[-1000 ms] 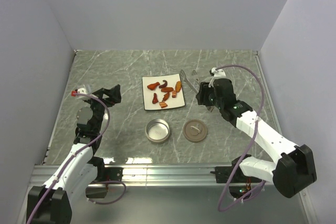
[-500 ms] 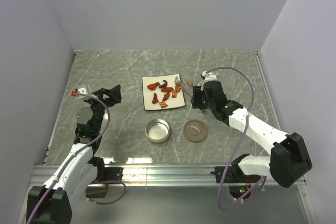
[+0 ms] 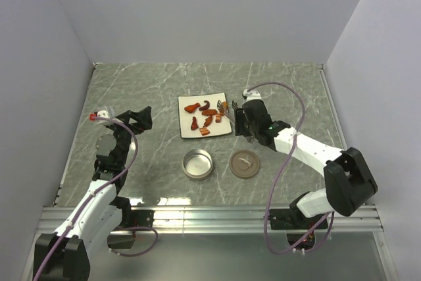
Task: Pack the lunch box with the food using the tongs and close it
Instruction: Pick up the food using the clamp
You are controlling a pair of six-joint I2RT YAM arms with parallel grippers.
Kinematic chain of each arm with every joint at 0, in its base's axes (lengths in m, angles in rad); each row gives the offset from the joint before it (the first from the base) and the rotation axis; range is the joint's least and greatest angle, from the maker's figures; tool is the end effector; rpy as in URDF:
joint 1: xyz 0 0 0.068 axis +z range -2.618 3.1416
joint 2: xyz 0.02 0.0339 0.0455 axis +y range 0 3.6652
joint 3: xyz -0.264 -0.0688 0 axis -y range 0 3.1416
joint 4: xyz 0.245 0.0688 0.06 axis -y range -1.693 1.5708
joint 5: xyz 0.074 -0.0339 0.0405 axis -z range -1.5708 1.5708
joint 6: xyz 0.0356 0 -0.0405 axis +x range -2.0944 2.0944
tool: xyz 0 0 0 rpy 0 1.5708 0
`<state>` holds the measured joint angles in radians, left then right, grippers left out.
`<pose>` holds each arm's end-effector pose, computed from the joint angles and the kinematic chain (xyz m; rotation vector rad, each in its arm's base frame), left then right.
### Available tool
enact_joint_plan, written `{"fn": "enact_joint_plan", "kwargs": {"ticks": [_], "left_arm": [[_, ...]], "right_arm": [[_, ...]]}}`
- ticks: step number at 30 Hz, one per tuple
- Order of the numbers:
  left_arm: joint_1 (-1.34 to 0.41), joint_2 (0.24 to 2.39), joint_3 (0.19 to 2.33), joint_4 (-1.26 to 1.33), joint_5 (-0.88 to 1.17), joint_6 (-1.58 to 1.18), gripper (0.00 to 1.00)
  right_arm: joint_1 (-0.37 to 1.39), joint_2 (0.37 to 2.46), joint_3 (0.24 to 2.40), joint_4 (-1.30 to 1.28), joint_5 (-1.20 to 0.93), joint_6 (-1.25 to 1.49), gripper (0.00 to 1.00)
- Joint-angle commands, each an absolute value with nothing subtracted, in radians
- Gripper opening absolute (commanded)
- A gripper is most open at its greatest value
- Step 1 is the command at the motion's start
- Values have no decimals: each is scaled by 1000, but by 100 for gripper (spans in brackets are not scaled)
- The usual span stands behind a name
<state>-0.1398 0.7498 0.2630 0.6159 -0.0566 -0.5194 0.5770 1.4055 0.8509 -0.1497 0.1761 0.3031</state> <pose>0.1786 -0.0231 0.2459 -0.3217 1.4252 -0.4989 0.2544 0.1582 0.2253 -0.2185 2.2655 0.2665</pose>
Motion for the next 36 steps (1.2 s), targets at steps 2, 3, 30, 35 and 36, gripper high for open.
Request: {"fn": "enact_joint_plan", "kwargs": {"ticks": [2,3,30,35,36], "left_arm": [[-135,738,261,644,-41,-534,100],[-135,739,261,644,-43,-535,100],[-135,732,256,647,-43,-534,99],[-135,732,255,649,-46,-534,99],[-135,733,256,649,-45,-534,99]], "right_arm": [[584,1433,907,-121,206,311,56],[587,1437,914,-124,206,311,56],[594,1373,902,-170,273,305,36],[594,1338,888,-167,244,301,31],[595,1333,884,-166,239,301,31]]}}
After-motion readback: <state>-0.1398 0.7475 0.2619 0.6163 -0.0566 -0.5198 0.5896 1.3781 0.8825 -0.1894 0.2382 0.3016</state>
